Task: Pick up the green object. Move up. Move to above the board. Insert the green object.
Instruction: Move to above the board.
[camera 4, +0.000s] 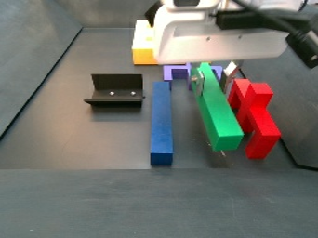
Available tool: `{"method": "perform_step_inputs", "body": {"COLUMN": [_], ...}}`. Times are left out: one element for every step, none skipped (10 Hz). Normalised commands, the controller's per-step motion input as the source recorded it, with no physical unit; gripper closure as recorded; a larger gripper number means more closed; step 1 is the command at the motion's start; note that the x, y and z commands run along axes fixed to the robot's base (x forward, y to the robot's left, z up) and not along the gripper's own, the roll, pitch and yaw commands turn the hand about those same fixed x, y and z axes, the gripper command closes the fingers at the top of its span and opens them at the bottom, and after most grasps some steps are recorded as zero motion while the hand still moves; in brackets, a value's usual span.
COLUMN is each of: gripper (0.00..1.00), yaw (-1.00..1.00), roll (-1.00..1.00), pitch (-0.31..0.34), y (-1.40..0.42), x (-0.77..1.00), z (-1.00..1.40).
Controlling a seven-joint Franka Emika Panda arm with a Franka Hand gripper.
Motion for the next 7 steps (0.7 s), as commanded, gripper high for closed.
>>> {"method": "perform_step_inputs", "body": {"gripper": [1.0, 1.0, 1.0, 1.0, 1.0, 1.0, 1.0], "yaw": [0.0, -0.01, 0.0, 0.0, 0.0, 0.0, 0.0], "roll": [0.0, 0.0, 0.02, 0.03, 0.01, 0.0, 0.01], "pitch": [0.0, 0.013, 0.041, 0.029, 0.047, 0.08, 0.071], "y": [0.0, 0.0, -0.01, 0.0, 0.0, 0.0, -0.01], "x": [0.0, 0.0, -0.04, 0.0, 0.02, 0.01, 0.01], "z": [1.4, 1.4, 1.4, 1.4, 1.4, 1.4, 0.86]}}
